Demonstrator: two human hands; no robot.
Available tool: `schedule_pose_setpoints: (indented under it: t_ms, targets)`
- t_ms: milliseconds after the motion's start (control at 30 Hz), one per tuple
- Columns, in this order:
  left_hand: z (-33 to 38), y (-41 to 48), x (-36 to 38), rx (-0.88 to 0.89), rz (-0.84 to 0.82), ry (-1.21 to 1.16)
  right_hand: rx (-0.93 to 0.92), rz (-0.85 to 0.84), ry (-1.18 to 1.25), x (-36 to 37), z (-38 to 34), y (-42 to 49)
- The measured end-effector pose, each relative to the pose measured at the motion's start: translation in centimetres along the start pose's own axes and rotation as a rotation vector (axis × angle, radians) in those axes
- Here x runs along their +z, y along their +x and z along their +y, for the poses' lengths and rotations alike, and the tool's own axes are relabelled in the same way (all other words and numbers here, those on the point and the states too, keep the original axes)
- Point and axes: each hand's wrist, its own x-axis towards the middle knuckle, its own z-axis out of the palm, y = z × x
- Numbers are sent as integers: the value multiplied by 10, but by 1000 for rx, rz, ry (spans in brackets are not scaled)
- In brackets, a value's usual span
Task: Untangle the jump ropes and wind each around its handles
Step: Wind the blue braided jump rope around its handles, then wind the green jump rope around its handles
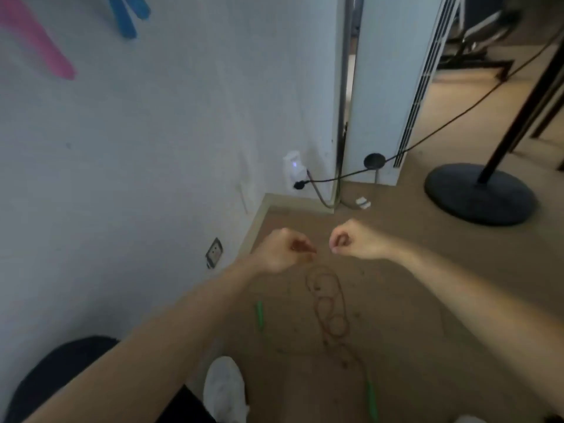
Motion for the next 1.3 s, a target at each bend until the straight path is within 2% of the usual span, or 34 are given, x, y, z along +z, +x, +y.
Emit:
schedule_pose_setpoints:
  t_ms: [133,267,333,400,467,600,833,933,1033,1233,1300]
  targets:
    - [-53,28,88,-174,-76,-116,138,-158,28,69,64,4]
    - [-114,38,171,-304,-160,-176,337,-218,110,151,133,-8]
    - [-151,36,206,-405,-181,-184,501,-203,101,193,158,-23]
    - [-184,29,231,-533,-122,-197,580,-284,5,223,170,-39]
    - [-213,21,244,-659,5,-174,655,-335,-18,249,176,-55]
    - [-255,12,253,-903,180,-143,781,-362,-36,287,183,-75]
    - [-286,12,261,-1108,217,-241,829,-373,-20,312,189,-89]
    - [-284,13,258,-1111,270,-263,851,-315,48,309,187,-88]
    - [-273,23,240,-1050,280,-351,853,-131,285,290,188,-77]
    - [-217,68,170,-737,261,-710,783,157,568,201,170,-42]
    - [-182,75,140,-630,252,-767,716,180,575,164,154,-39]
